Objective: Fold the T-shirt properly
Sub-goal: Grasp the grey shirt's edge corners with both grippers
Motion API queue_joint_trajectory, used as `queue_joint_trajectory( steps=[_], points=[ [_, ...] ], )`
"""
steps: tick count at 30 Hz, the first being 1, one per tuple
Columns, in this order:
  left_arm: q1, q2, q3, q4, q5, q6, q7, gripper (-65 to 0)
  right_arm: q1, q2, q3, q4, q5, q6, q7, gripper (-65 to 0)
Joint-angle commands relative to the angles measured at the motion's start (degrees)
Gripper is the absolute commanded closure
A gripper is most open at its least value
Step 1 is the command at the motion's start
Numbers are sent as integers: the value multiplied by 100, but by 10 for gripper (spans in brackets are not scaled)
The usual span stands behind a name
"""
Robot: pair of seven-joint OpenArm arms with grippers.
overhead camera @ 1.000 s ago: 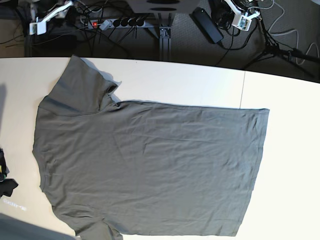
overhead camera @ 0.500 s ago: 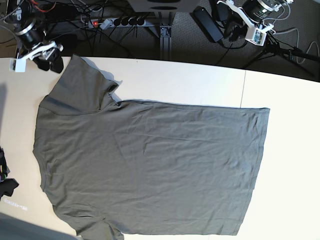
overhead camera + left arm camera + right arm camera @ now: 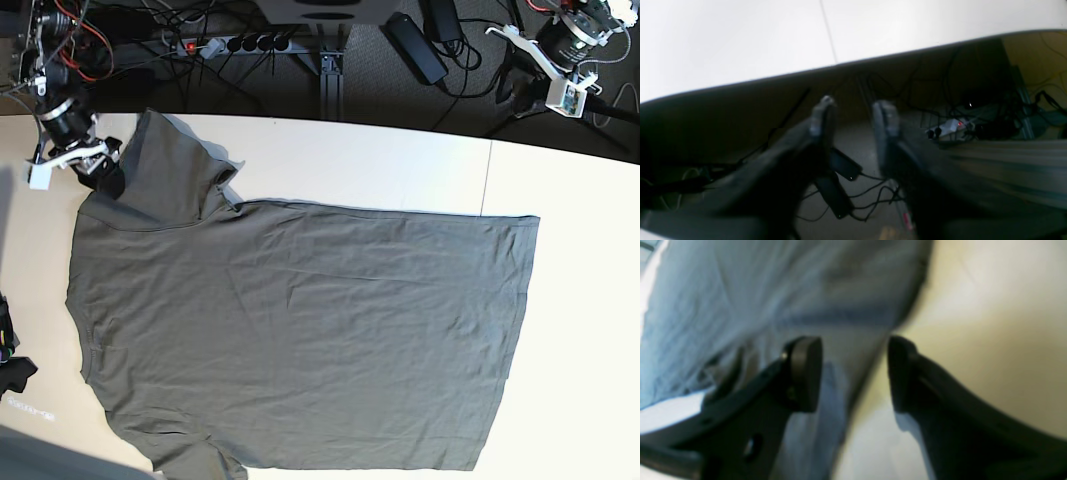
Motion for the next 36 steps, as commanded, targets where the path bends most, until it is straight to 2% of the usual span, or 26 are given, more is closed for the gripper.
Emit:
queue_joint_trajectory(
  steps=[1,6,12,16,18,22,25,28,36],
  points=[
    [66,-92,-109,98,-144,-133,-103,-293,-42,13,-140,-48,-122,317,-304,-326],
    [59,-208,-498,98,-535,-131,-101,-305,-63,-90,-586,-52,-304,315,-463,-326],
    [-4,-435,-1001,98,-1137,-133,157,-306,-195,-254,-590,-52,-302,315,-588,-325],
    [-328,-678,-1093,98,-1329,-155,326,-306,-271,-291,-590,-52,-304,315,-599,-324],
    [-538,-765,-1093,96,-1353,-153,348,-306,-271,-286,-590,-52,-308,313,-601,-288],
    [-990,-857,-1088,42,-1349,-151,348,-306,-234,-286,-590,-52,-431,315,-490,-148],
    [-1274,-855,-1001,-173,-1368,-149,343,-306,-201,-284,-590,-52,-695,313,-339,0],
    [-1637,-852,-719,-669,-1368,-107,341,-306,-199,-286,-588,-52,-938,313,-339,0],
    [-2968,-855,55,-2310,-1419,-105,566,-306,-201,-284,-588,-52,-951,313,-339,0]
  ],
)
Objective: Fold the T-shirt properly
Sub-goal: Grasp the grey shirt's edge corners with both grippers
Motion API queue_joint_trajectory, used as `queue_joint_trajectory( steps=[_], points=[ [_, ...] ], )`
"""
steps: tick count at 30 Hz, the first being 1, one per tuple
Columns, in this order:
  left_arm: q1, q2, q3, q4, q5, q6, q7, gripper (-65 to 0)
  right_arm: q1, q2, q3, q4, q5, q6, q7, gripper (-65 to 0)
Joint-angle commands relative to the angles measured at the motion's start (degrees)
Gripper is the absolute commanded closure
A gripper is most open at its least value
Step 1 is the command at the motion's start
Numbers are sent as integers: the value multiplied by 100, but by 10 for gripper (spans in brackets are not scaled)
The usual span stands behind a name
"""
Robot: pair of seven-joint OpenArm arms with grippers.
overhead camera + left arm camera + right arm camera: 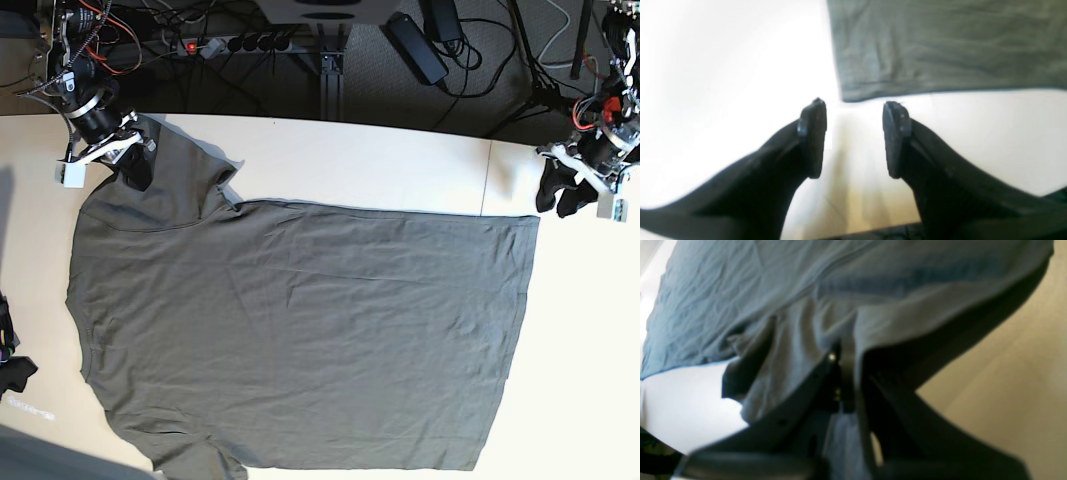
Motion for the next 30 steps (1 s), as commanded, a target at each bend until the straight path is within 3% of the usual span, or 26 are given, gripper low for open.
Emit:
queue_joint_trajectory(
  steps=[1,10,18,23,25,29,30],
  points=[
    [-155,-101,-20,-90,-142,-37,-74,-306,-103,2,-52,-66,-411,162,-573,0],
    [-837,-94,442,-1134,-352,-42,162,-336,-101,2,-52,-66,-409,162,-573,0],
    [-898,61,1158,-1187,-164,-39,199,-336,-101,2,-52,-66,-407,162,-573,0],
    [-896,251,1209,-1187,-61,-42,424,-331,-103,2,-52,-66,-404,162,-573,0],
    [-896,275,1209,-1187,50,-42,402,-266,-101,2,-52,-61,-404,162,-573,0],
    [-894,282,1207,-1187,402,-42,-39,-14,-101,2,-52,-44,-404,162,-570,0],
    [-896,280,1207,-1187,525,-42,-114,0,-101,2,-52,-42,-404,162,-573,0]
  ],
)
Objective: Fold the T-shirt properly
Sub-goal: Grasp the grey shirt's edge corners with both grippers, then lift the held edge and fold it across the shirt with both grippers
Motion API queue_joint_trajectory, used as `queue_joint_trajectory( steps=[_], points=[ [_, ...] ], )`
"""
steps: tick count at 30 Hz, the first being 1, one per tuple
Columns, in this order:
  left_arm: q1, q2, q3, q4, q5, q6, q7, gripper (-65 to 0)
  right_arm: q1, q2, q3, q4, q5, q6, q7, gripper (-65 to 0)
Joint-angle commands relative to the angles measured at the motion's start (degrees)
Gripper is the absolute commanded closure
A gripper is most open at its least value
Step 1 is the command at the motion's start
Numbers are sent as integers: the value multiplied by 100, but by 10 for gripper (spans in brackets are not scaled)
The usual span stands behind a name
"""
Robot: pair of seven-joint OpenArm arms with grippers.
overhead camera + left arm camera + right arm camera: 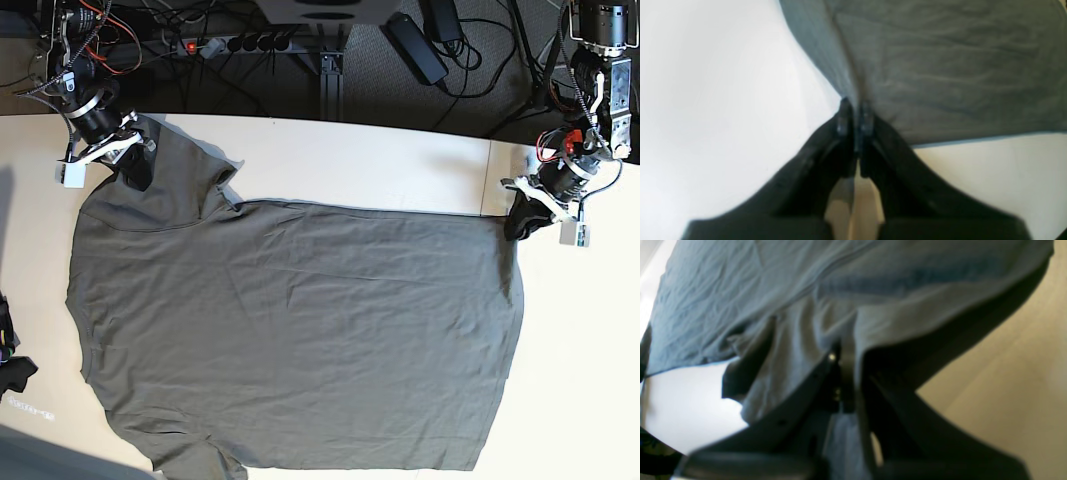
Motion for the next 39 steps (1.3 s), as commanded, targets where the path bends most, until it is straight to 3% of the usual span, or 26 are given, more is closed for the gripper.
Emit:
queue_joint_trajectory(
  steps=[1,6,8,9,13,17,22,25,34,39],
  points=[
    [66,-33,39,-42,483,31,420,0,-101,2,-52,-48,-404,164,-568,0],
    [66,-33,39,-37,1222,-24,420,0,-98,4,-52,-46,-450,164,-568,0],
    [50,-33,39,-35,1191,-765,417,0,-101,4,-52,-46,-450,164,-568,0],
    [50,-26,39,-35,1150,-902,389,0,-98,2,-52,-46,-448,164,-568,0],
    [50,-26,11,-35,789,-902,293,0,-105,4,-42,7,-450,164,-575,0],
    [57,-33,-343,68,155,-902,435,0,-120,4,186,275,-446,166,-927,0],
    [87,-44,-841,577,-719,-902,1421,0,-201,96,754,863,-144,166,-1436,0],
    [85,-181,-901,925,-1248,-902,1707,0,-192,280,1019,1207,-55,166,-1434,0],
    [-192,-876,-898,1543,-1329,-902,1707,0,258,1209,1139,1635,-59,173,-1456,0],
    [-437,-1003,-874,1521,-1134,-902,1574,0,946,1537,1073,1563,-74,319,-1543,0]
  ],
)
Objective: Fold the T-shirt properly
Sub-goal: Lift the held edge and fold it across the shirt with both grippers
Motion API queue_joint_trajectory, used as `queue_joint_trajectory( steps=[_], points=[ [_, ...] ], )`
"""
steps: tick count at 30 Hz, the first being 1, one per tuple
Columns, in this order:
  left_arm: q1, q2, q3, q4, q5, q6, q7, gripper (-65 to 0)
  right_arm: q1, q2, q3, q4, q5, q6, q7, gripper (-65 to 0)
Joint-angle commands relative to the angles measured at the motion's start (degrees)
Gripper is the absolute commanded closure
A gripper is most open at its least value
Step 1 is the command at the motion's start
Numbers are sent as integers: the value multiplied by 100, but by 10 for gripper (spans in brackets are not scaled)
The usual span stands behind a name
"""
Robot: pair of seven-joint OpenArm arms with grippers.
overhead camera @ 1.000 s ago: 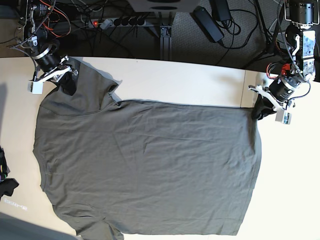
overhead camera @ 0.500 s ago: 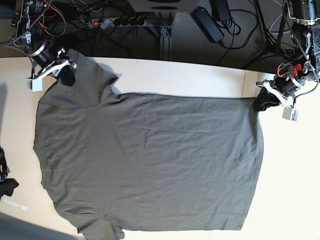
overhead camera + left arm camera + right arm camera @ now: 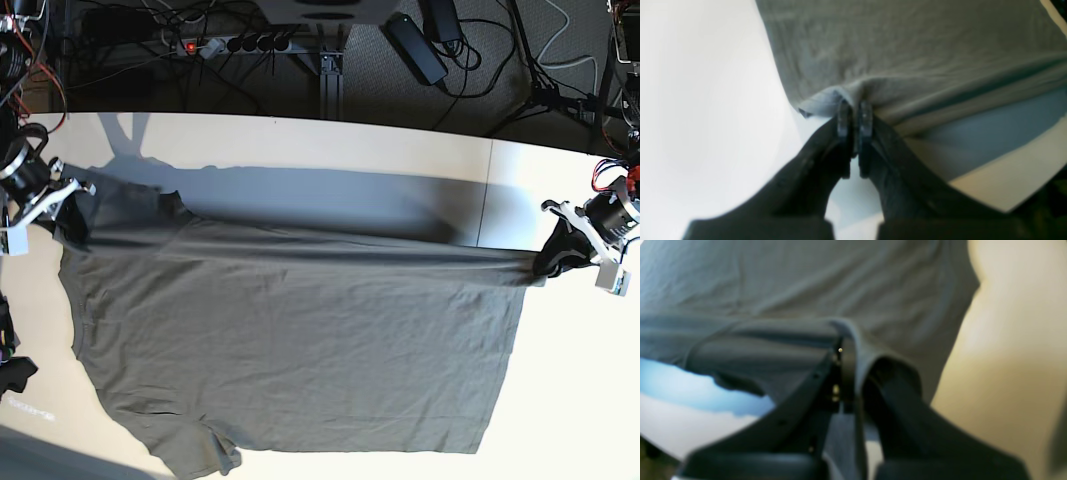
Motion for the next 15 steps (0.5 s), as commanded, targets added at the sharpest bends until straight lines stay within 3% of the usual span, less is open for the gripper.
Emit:
queue_joint_trajectory(
  steps=[1,8,15],
  points=[
    [-216,-144,-31,31,92,-97,-170,0,197,210,-17,-2,-85,308,136,0],
    [-1296,-142,505,-933,256,-97,-232,0,1386,645,-903,-940,-369,352,138,0],
    [-2476,-131,1471,-2216,732,-97,-765,0,2894,636,-1952,-1825,-538,356,142,0]
  ],
)
